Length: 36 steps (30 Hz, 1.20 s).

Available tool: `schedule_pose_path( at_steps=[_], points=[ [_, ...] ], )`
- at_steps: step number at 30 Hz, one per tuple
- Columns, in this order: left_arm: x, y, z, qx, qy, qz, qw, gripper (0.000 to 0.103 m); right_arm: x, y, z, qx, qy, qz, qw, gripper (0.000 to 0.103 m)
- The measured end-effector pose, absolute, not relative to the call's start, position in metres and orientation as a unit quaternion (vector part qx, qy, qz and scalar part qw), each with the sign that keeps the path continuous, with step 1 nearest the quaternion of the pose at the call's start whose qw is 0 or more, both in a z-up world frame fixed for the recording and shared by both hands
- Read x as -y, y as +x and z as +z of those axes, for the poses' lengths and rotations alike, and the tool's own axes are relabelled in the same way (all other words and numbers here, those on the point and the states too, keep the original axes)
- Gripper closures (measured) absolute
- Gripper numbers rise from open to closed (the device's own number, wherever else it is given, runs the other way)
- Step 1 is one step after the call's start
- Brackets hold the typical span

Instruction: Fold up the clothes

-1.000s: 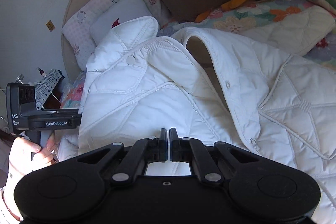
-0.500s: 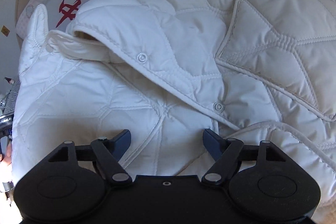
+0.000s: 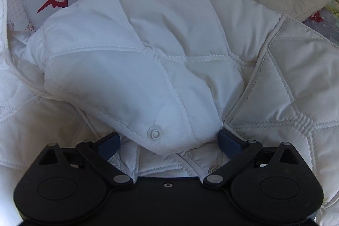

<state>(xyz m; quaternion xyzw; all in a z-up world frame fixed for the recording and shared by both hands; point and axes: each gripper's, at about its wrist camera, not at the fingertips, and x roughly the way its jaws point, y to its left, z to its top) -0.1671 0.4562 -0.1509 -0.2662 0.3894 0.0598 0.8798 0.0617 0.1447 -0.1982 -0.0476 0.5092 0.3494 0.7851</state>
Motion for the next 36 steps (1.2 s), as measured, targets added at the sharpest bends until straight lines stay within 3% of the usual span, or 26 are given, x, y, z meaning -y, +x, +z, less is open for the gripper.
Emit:
schedule_pose_path(
  at_steps=[5,7,9,12,16,18,26,30,36],
  points=[
    [-0.458,-0.167,-0.152,-0.394,-0.272,0.064,0.876,0.079,-0.126,0.048,-0.193,-0.535,-0.017,0.414,0.736,0.005],
    [-0.458,-0.167,-0.153,-0.394,-0.276,0.065,0.874,0.079,-0.115,0.039,-0.189,-0.528,-0.014,0.425,0.735,0.023],
    [-0.458,-0.167,-0.153,-0.395,-0.274,0.066,0.874,0.079,-0.108,0.028,-0.185,-0.523,-0.036,0.424,0.739,0.062],
    [-0.457,-0.166,-0.154,-0.395,-0.274,0.068,0.874,0.079,-0.099,0.006,-0.176,-0.499,-0.086,0.422,0.752,0.079],
    [-0.457,-0.169,-0.154,-0.395,-0.279,0.074,0.872,0.079,-0.089,-0.025,-0.163,-0.470,-0.146,0.403,0.771,0.083],
    [-0.457,-0.171,-0.154,-0.394,-0.281,0.075,0.872,0.078,-0.082,-0.035,-0.159,-0.473,-0.151,0.395,0.773,0.095],
    [-0.455,-0.178,-0.148,-0.391,-0.285,0.080,0.871,0.078,-0.082,-0.104,-0.120,-0.423,-0.167,0.328,0.828,0.097],
    [-0.447,-0.189,-0.135,-0.381,-0.277,0.074,0.879,0.078,-0.038,-0.126,-0.076,-0.421,-0.077,0.272,0.862,0.098],
    [-0.442,-0.191,-0.130,-0.392,-0.269,0.082,0.876,0.078,-0.002,-0.152,-0.065,-0.451,-0.103,0.217,0.860,0.098]
  ],
)
